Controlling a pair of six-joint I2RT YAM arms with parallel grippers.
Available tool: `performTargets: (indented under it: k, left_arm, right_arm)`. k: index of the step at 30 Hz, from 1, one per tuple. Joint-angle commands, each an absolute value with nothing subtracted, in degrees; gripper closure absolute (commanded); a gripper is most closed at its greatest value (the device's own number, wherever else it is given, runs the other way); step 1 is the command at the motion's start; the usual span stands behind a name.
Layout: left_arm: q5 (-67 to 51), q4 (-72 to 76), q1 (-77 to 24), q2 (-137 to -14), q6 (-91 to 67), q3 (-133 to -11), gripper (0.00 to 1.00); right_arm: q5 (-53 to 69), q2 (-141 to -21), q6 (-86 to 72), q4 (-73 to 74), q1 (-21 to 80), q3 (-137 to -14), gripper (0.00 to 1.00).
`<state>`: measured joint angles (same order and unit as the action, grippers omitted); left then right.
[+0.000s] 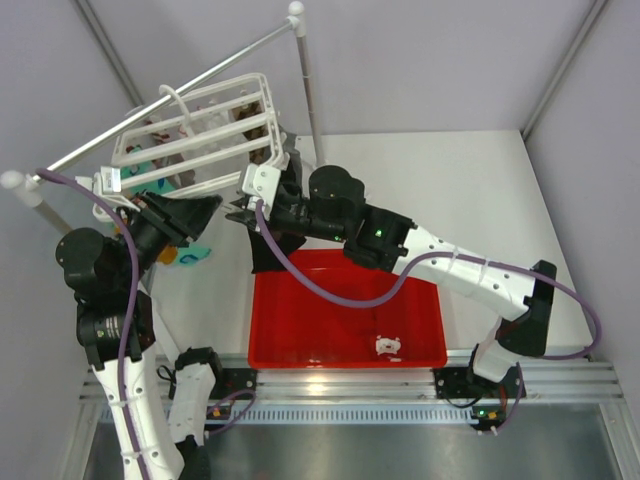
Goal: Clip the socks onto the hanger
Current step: Open the clamp at the hanger, then pick up the sock from the bin.
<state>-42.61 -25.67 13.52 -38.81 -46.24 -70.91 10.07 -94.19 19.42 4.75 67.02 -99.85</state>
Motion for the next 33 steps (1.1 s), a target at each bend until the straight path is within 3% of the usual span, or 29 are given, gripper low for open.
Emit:
performTargets:
  k: [1,12,16,18,20,21,27,30,33]
  left_arm:
    - [-43.51,-26.19,13.53,-39.02,-45.7,-71.98,0.62]
    - [-44.12,-25.58,13.53,-39.64,-46.58,-71.81,0.57]
    - [-44.12,-25.49,13.45,-39.55,-46.41,-71.81,0.74]
    - [-44.03,-25.31,13.53,-39.64,-46.58,-71.81,0.89]
    - [-43.86,-25.22,13.45,-39.81,-46.58,-71.81,1.0]
    - [-43.77,-25.31,13.53,-39.9,-46.67,-71.72,1.0]
    - [-43.59,-25.23,13.45,-40.25,-46.93,-71.46,1.0]
    - [-43.42,-25.23,13.45,-40.52,-47.2,-71.37,1.0]
    - [-43.33,-25.23,13.45,-40.61,-47.29,-71.19,1.0]
  right_arm:
    - [9.58,-93.52,19.95,1.76,68.11,-103.1,1.0]
    - [10.37,-93.08,19.6,1.58,68.12,-102.3,1.0]
    - [10.63,-92.99,19.69,1.58,68.12,-102.3,1.0]
    - [10.72,-92.99,19.78,1.93,68.12,-102.39,1.0]
    - [10.72,-92.9,19.95,2.46,68.2,-102.13,0.91]
    - [10.64,-92.38,20.04,2.63,68.12,-101.69,0.79]
    - [9.23,-88.08,20.3,3.59,68.12,-96.25,0.44]
    - [9.05,-85.09,20.13,4.83,68.12,-92.91,0.31]
    - [8.79,-81.14,19.95,6.32,68.03,-88.17,0.25]
